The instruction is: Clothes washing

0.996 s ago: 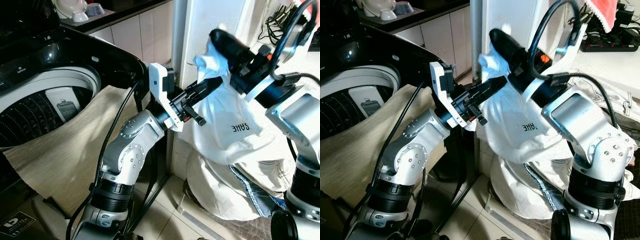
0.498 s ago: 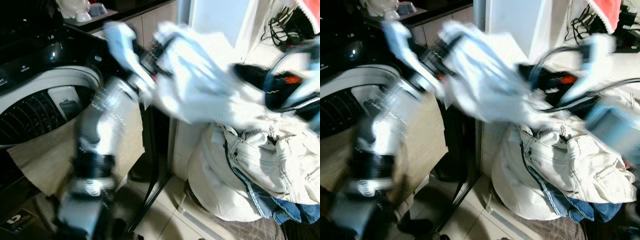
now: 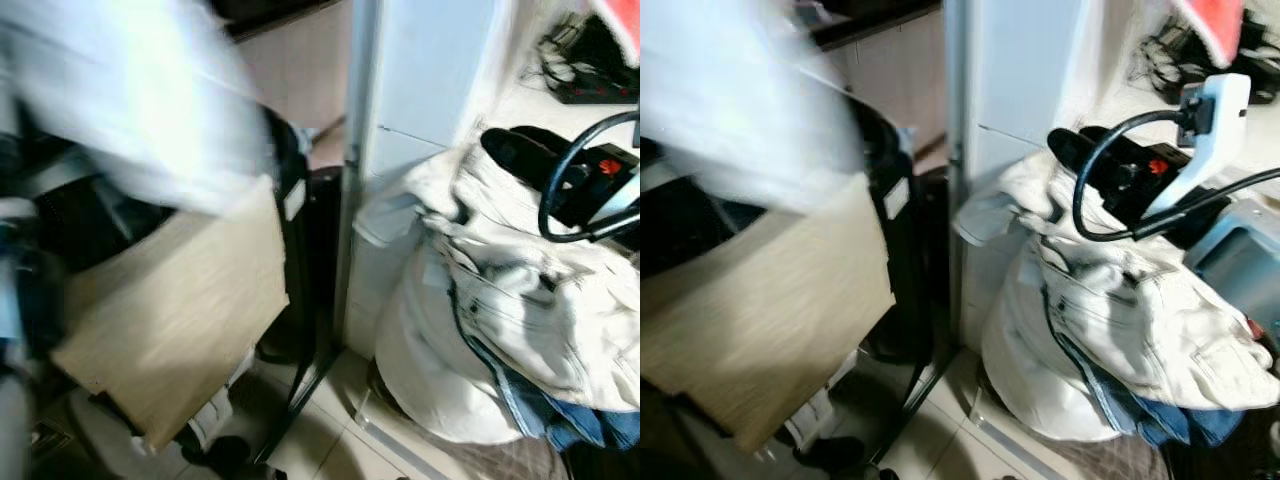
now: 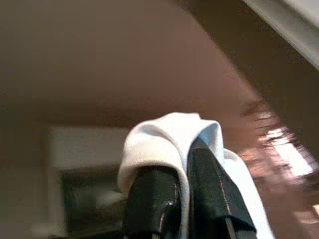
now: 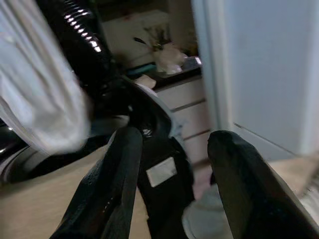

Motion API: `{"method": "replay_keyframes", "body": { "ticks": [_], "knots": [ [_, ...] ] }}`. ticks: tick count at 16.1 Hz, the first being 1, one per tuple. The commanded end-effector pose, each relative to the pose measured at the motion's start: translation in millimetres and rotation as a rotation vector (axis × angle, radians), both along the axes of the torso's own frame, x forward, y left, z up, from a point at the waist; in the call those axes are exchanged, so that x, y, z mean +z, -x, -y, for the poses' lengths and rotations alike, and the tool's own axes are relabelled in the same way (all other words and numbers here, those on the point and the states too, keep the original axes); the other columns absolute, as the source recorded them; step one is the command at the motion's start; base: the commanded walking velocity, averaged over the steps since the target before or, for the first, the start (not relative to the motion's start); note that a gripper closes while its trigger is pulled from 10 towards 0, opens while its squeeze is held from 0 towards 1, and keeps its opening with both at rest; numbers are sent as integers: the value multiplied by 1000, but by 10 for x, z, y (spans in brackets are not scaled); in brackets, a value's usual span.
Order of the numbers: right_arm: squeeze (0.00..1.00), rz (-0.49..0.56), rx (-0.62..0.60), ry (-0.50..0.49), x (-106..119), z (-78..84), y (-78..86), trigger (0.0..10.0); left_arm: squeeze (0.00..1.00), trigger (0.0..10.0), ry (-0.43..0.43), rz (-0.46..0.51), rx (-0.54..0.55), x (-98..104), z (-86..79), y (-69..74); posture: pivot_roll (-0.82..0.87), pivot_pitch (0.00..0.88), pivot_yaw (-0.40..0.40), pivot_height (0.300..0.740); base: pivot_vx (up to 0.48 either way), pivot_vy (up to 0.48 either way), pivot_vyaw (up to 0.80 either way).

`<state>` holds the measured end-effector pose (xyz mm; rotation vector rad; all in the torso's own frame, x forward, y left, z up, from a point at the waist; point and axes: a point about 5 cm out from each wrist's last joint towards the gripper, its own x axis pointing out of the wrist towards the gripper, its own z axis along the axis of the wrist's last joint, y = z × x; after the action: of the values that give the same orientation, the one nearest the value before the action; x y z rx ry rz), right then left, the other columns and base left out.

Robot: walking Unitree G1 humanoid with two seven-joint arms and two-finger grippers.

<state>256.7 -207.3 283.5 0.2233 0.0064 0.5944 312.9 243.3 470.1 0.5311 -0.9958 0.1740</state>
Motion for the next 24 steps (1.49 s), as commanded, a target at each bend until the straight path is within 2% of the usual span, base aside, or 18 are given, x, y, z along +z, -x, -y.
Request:
{"method": "replay_keyframes", "body": {
  "ticks": [1,2,3,4,5,6,7,8,10,11,13,14,18,20,24],
  "knots": [
    [0,12,28,9,-17,-58,-12,10000,0,0,-20,-91,52,-154,-5,-178,-114,0,33,740,0,0,0],
    [0,11,35,15,-31,-76,-18,10000,0,0,-15,-161,45,-264,-8,-279,-114,0,33,740,0,0,0],
    [0,6,53,27,-65,-127,-26,10000,0,0,-21,-442,31,-714,13,-596,-115,0,33,740,0,0,0],
    [0,3,64,35,-83,-163,-26,10000,0,8157,-30,-646,53,-1086,18,-768,-121,0,38,740,0,0,0],
    [0,2,68,38,-90,-176,-25,10000,0,8157,-33,-720,76,-1234,11,-817,-121,0,38,740,0,0,0],
    [0,-6,78,63,-123,-224,-8,10000,0,10000,42,-961,40,-1696,33,-898,-128,0,40,740,0,0,0],
    [0,-9,82,66,-135,-237,-2,10000,0,10000,56,-1013,50,-1810,25,-912,-130,0,41,740,0,0,0],
    [0,-18,91,72,-163,-263,12,10000,0,10000,35,-1104,95,-2001,-10,-921,-130,0,42,740,0,0,0],
    [0,-26,104,85,-191,-292,28,10000,0,10000,98,-1224,129,-2181,-97,-905,-134,0,44,740,0,0,0],
    [0,-27,109,91,-197,-298,35,10000,1000,10000,98,-1326,126,-2261,-163,-867,-134,0,44,740,0,0,0],
    [0,-27,110,94,-196,-298,38,10000,1000,10000,103,-1379,123,-2266,-233,-828,-133,0,43,740,0,0,0],
    [0,-27,112,96,-195,-302,37,10000,1000,10000,128,-1365,144,-2225,-303,-812,-130,0,40,740,0,0,0],
    [0,-33,112,103,-208,-310,23,10000,1000,10000,133,-1354,189,-2165,-396,-784,-126,0,36,740,0,0,0],
    [0,-46,88,112,-242,-294,7,10000,1000,10000,141,-1294,253,-2060,-498,-758,-125,0,36,740,0,0,0],
    [0,-55,28,117,-280,-258,-33,10000,1000,10000,175,-1272,182,-2030,-398,-767,-126,0,39,740,0,0,0]
  ]
}}
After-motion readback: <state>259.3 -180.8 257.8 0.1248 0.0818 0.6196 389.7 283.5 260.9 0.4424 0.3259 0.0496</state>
